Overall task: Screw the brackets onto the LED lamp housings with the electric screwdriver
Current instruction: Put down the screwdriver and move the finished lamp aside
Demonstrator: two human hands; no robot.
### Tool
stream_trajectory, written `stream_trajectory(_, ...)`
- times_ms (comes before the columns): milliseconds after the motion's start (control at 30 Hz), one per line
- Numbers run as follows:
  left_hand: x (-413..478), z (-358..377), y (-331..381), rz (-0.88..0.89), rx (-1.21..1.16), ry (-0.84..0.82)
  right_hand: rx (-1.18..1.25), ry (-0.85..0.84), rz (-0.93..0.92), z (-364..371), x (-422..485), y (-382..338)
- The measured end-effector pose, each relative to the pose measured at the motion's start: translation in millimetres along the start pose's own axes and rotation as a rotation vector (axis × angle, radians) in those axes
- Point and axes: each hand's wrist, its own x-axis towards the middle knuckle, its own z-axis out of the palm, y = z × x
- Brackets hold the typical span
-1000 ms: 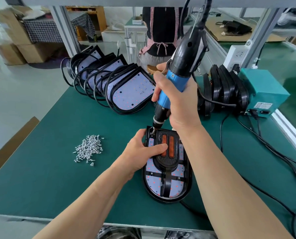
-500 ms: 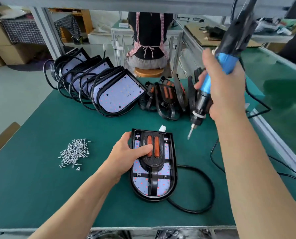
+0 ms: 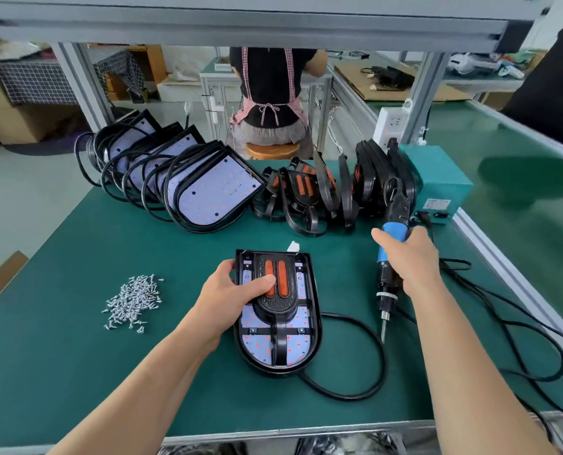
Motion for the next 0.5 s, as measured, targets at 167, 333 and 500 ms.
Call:
stream_trajectory(167,0.4,-0.4,0.4,0.000,0.009,-0.001,0.036,0.039,0.002,-6.1,-5.8,16.0)
stream_trajectory(333,0.5,-1.7,-2.9,0.018,0.009,0.012,-0.112,0.098,-0.078,-2.2,-16.6,23.0)
stream_trajectory(500,0.3,-2.0,-7.9,0.022,-0.031,0.052,-0.462,0.162,-0.327,-1.8,-35.4,12.2)
